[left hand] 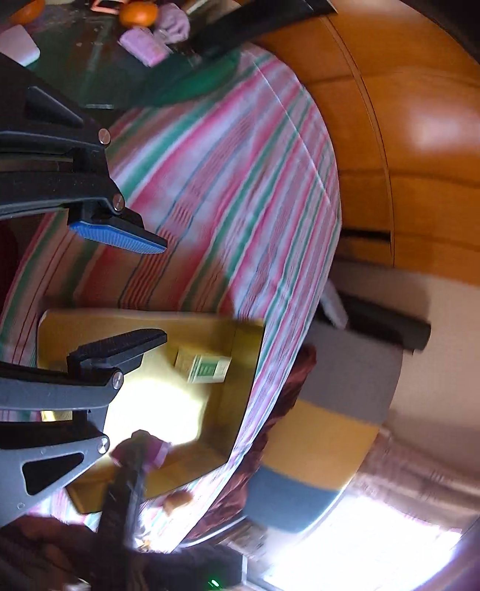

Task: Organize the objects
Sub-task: 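Carry the purple snack into the gold tray and open the right tool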

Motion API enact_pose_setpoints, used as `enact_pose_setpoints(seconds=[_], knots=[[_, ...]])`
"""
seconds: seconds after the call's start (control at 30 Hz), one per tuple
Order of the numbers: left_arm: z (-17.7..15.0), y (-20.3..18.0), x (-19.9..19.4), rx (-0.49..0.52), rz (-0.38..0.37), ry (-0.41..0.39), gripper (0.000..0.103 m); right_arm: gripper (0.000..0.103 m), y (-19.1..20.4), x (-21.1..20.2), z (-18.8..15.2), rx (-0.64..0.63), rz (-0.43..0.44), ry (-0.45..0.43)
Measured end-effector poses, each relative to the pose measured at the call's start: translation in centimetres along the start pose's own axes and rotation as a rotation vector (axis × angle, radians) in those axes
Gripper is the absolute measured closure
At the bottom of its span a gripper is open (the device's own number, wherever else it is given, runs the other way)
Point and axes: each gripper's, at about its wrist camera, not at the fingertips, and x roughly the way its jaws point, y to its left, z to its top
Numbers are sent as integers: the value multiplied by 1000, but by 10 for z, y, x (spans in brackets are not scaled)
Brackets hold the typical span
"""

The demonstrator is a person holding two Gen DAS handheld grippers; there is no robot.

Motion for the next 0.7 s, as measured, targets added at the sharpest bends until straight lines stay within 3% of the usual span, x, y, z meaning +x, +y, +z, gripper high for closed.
enact_pose_setpoints(seconds=[0.07,0.13,0.2,0.23,0.37,0.7], knots=[[1,9,3,-29,11,6,60,66,10,23,2,22,50,27],[2,13,5,-39,22,8,60,58,14,37,2,47,102,41],[1,15,7,-41,26,13,60,34,15,42,0,67,150,43],[1,15,7,-41,27,14,60,31,16,41,-2,58,156,35],[-1,9,9,-15,20,16,59,31,13,26,-11,21,109,16],[-12,-39,-2,140,-14,-1,59,11,-3,-38,-41,-37,-45,-101]])
